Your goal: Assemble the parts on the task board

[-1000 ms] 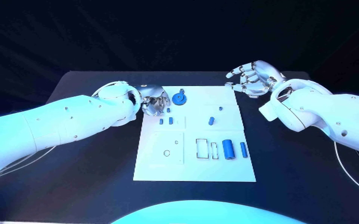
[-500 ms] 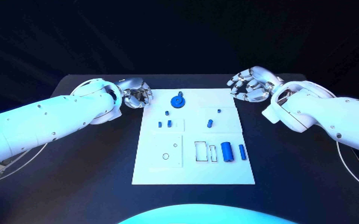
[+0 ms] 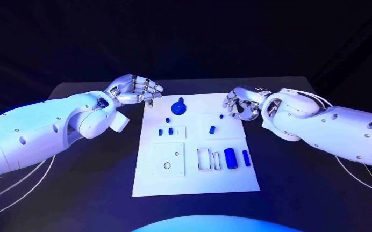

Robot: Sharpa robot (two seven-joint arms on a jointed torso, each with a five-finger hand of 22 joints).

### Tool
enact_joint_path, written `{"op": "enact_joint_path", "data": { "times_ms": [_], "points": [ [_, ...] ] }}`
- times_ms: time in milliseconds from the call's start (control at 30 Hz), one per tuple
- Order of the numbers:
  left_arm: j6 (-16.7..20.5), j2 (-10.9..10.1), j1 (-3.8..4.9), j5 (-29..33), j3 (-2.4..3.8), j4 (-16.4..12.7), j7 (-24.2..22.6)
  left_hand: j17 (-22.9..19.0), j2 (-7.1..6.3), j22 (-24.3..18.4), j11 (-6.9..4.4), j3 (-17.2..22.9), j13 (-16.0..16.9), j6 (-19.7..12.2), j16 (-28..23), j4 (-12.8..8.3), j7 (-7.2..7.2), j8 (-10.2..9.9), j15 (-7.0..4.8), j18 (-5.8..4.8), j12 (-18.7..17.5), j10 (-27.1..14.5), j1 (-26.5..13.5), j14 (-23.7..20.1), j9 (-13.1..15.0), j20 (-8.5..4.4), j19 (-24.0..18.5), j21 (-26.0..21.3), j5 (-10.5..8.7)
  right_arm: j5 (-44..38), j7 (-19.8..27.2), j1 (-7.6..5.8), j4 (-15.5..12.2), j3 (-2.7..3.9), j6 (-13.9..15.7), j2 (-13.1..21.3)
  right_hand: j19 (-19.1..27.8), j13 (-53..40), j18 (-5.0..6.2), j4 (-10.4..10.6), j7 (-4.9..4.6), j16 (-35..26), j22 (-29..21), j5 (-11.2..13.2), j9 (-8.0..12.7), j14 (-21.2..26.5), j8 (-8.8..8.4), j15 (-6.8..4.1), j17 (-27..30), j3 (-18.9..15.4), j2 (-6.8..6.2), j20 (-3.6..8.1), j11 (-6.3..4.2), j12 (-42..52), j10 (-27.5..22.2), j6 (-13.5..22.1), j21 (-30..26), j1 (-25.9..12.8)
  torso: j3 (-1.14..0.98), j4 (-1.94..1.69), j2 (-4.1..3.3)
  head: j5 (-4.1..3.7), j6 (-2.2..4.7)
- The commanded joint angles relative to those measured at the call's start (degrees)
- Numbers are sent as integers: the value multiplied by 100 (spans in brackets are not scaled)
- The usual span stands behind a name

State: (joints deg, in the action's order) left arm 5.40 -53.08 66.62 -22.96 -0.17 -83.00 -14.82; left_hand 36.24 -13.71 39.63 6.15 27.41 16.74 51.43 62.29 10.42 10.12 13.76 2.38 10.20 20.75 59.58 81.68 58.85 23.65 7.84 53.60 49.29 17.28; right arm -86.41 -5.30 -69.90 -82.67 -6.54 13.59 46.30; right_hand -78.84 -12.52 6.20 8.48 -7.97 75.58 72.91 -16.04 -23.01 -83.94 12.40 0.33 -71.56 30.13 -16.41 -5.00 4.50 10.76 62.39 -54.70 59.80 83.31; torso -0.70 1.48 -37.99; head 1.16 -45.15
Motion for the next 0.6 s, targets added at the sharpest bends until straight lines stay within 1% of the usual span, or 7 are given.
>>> {"op": "enact_joint_path", "data": {
  "times_ms": [33,67,133,233,300,467,600],
  "points": [
    [-364,-42,2,1176,6,-132,-537,2,6,-46,-33,-59,24,11,-24,10,-49,39,-29,42,57,65,-17,10,-2,-9,81,-61,-16,-996,-456,38,26,-6,-396,-98,-60,77,-42,-43,33,34,18,-2,12,-223,-38,-49,-5,-17,-12,10,-40,-78,21,-30,28,-97,-2,-2,1,-48,2],
    [-366,-52,2,1211,6,-159,-552,3,4,-52,-32,-67,24,9,-25,13,-49,39,-28,42,53,54,-18,10,-3,-10,87,-69,-15,-1051,-486,50,27,-9,-417,-126,-59,96,-41,-47,40,33,18,-1,15,-224,-44,-56,-2,-22,-16,14,-47,-99,14,-27,25,-111,-1,-8,1,-53,0],
    [-367,-65,2,1252,6,-195,-570,13,7,-83,-14,-95,10,9,-23,31,-42,45,-20,38,15,-38,-11,18,-7,-13,126,-105,-10,-1127,-526,68,28,-12,-434,-169,-63,126,-42,-52,49,36,25,0,19,-226,-53,-64,-6,-29,-18,20,-53,-128,9,-22,30,-134,-7,-16,2,-54,0],
    [-354,-85,2,1293,7,-244,-592,27,14,-101,-2,-112,-1,7,-5,43,-35,48,-13,37,-11,-94,-1,37,-11,-11,164,-122,-7,-1222,-588,95,49,-15,-411,-253,-67,175,-45,-57,53,36,34,-12,26,-228,-72,-70,-6,-40,-17,28,-57,-177,0,-11,35,-174,-12,-1,0,-45,4],
    [-342,-98,2,1309,7,-276,-605,34,16,-104,1,-117,-4,6,5,44,-32,49,-12,37,-16,-103,6,47,-12,-11,179,-123,-7,-1263,-620,108,70,-17,-384,-307,-70,187,-46,-56,53,38,39,-25,27,-229,-74,-71,-7,-37,-8,29,-58,-186,5,-14,40,-183,-11,1,-3,-49,1],
    [-340,-107,2,1323,7,-314,-615,42,25,-109,1,-118,-5,7,18,41,-32,52,-11,37,-18,-110,23,57,-13,-11,198,-126,-4,-1292,-628,131,113,-21,-362,-402,-97,227,-59,-58,50,58,77,-69,29,-237,-78,-72,-32,-16,16,33,-57,-212,31,-31,99,-200,-8,-9,-5,-51,-11],
    [-331,-111,2,1327,7,-326,-617,48,37,-112,0,-116,-4,12,25,36,-31,57,-12,37,-14,-106,43,61,-13,-12,212,-128,-1,-1263,-598,156,123,-27,-391,-466,-126,264,-72,-63,50,93,118,-83,23,-252,-66,-68,-71,12,38,33,-57,-222,96,-77,160,-214,-12,-3,-3,-30,-26]
  ]
}}
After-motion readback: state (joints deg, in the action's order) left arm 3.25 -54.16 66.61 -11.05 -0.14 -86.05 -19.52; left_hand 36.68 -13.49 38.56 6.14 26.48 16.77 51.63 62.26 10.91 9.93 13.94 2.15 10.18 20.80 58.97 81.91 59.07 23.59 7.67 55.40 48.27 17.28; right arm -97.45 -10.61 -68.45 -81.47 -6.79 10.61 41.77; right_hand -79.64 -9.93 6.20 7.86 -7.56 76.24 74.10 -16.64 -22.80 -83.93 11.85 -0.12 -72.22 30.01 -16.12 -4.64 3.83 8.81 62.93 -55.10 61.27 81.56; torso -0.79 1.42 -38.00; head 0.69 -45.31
